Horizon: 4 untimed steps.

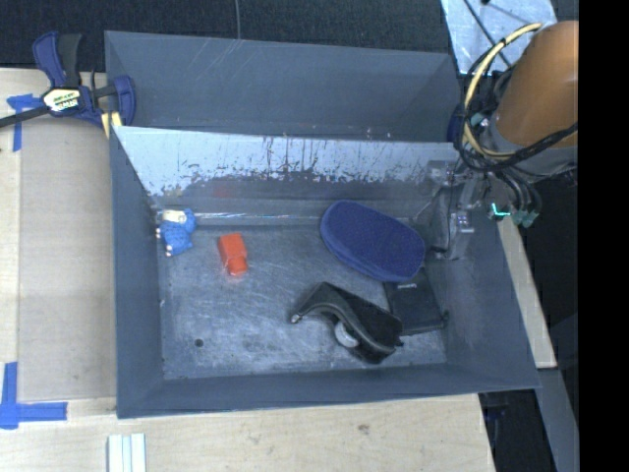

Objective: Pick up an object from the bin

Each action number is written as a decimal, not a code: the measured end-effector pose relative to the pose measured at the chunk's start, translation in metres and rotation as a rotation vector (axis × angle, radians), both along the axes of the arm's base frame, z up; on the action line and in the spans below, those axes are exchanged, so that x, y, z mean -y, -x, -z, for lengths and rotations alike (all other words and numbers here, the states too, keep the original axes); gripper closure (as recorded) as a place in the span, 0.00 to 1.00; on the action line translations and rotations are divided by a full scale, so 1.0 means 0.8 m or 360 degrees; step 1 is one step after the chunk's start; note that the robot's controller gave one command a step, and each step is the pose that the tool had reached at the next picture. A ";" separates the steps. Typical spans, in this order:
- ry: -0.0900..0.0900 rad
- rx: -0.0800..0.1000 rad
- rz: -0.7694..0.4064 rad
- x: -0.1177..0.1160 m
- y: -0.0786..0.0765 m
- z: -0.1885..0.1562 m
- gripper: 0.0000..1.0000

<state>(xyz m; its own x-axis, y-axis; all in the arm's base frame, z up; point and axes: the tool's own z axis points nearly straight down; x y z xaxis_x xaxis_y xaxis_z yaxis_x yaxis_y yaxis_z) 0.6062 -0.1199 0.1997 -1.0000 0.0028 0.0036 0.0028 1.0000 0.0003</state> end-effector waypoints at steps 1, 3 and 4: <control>0.0003 0.0014 0.0016 -0.013 0.011 0.150 0.00; 0.0005 0.0025 -0.0076 -0.007 -0.004 0.056 1.00; 0.0005 0.0026 -0.0073 -0.006 0.028 -0.079 1.00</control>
Offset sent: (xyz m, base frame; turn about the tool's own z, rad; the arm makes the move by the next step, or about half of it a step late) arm -0.0095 0.0118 -0.1182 0.0081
